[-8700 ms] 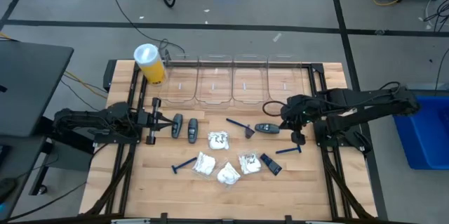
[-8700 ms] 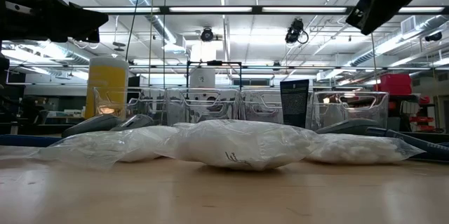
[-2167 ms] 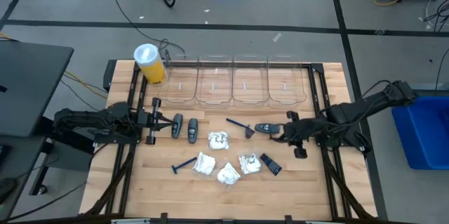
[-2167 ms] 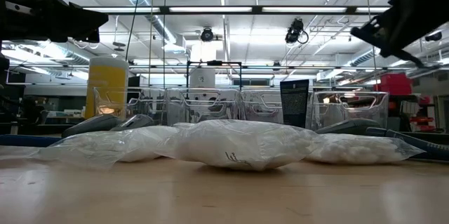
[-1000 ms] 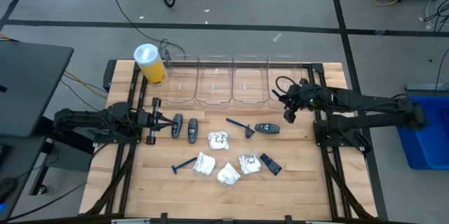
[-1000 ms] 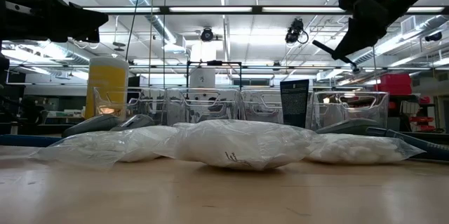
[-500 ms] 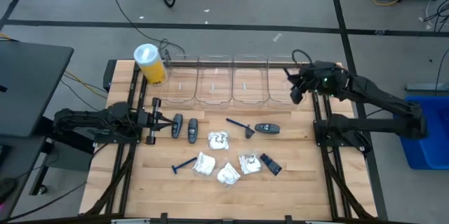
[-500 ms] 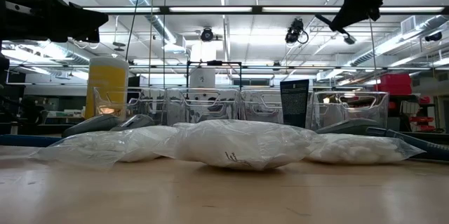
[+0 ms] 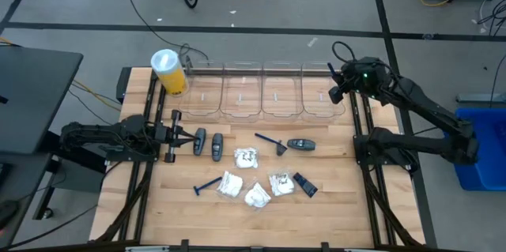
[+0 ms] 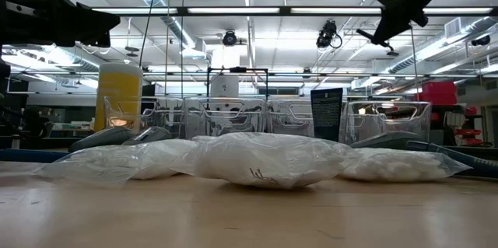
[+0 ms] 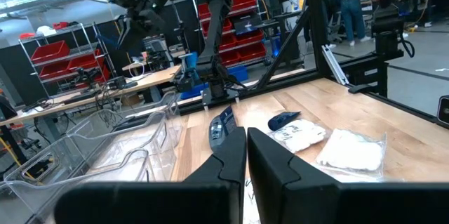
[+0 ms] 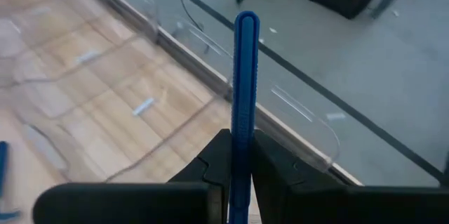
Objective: Pick & Place Travel size toiletries
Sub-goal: Put the blue razor into the right transparent bin
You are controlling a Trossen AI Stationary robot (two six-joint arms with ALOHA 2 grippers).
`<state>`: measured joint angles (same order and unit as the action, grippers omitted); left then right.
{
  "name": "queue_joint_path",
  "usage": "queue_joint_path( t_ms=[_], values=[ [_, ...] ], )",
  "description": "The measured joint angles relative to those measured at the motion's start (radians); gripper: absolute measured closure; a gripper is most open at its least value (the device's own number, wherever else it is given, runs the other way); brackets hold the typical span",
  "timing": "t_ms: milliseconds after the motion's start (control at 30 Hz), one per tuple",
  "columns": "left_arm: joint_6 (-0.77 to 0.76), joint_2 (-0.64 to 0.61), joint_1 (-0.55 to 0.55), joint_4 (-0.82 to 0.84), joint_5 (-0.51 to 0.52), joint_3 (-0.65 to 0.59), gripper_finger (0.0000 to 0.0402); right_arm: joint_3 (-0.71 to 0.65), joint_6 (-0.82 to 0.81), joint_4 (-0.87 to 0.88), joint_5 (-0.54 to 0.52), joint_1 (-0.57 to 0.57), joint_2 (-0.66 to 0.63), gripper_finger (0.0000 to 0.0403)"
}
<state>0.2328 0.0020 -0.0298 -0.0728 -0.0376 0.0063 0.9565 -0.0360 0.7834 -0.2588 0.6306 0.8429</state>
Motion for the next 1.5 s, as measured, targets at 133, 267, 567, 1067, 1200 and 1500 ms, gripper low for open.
queue_joint_path(
  t_ms=[133,267,567,1067,1200,1500],
  values=[
    [0.0,0.0,0.0,0.0,0.0,0.0,0.0377,0.0,0.0,0.001,0.0,0.034,0.046,0.0357],
    [0.0,0.0,0.0,0.0,0.0,0.0,0.0378,0.0,-0.001,0.008,0.0,0.062,0.108,0.0357],
    [0.0,0.0,0.0,0.0,0.0,0.0,0.0377,0.0,-0.011,0.007,0.004,0.12,0.26,0.0357],
    [0.0,0.0,0.0,0.0,0.0,0.0,0.0377,0.0,-0.046,0.035,0.124,0.183,0.47,0.0357],
    [0.0,0.0,0.0,0.0,0.0,0.0,0.0378,0.0,-0.045,0.045,0.166,0.189,0.505,0.0357],
    [0.0,0.0,0.0,0.0,0.0,0.0,0.0377,0.0,-0.045,0.047,0.166,0.189,0.52,0.0357]
  ],
)
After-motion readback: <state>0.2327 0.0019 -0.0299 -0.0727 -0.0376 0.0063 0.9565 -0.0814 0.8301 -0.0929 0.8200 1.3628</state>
